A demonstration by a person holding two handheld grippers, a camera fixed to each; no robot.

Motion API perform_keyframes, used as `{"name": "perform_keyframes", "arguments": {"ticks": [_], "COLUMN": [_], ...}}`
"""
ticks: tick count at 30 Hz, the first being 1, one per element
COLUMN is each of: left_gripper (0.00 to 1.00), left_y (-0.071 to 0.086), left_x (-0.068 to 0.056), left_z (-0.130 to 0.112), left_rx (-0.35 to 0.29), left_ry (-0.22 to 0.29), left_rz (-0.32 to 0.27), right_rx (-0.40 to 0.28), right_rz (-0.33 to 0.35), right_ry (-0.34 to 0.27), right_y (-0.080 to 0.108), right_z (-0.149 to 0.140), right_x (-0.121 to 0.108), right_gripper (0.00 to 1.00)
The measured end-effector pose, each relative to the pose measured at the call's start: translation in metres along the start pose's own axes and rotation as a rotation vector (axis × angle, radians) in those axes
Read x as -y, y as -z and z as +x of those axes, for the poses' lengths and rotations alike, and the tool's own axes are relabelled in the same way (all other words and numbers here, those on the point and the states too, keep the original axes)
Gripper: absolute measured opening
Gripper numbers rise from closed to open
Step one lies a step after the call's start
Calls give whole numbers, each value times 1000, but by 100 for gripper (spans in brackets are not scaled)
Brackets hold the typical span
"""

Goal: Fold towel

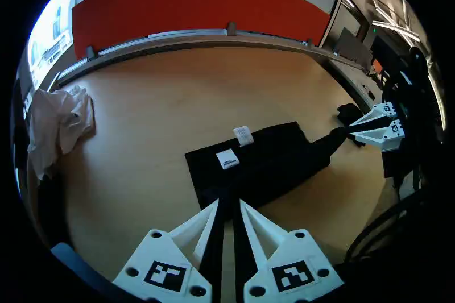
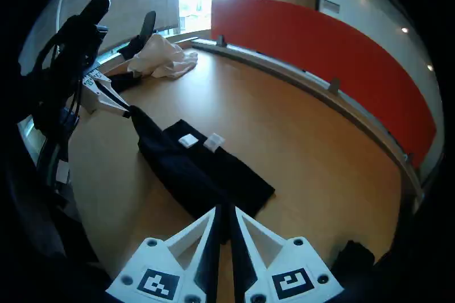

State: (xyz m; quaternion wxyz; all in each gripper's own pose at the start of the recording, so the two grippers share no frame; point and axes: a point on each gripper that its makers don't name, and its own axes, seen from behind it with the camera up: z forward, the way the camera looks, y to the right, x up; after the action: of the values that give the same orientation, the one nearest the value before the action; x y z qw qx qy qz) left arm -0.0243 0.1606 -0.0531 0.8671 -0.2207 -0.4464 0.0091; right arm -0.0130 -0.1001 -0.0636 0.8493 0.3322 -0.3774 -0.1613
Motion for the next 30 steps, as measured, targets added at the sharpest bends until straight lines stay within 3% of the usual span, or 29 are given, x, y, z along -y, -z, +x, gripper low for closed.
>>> {"name": "perform_keyframes", "arguments": {"ticks": [17,30], "left_gripper": [10,11], "left_y": [-50,-84], "left_x": [16,27], "left_z": [-8,-15], "left_rx": [49,92], "left_ry": [27,7], "left_rz": [29,76], "right_rx": [48,84], "right_rz": [-10,-22], "right_ry": [-42,-73], "right_y": [-44,-74], "right_z": [-14,-26], "right_x": [-19,-30], "right_gripper": [9,9]}}
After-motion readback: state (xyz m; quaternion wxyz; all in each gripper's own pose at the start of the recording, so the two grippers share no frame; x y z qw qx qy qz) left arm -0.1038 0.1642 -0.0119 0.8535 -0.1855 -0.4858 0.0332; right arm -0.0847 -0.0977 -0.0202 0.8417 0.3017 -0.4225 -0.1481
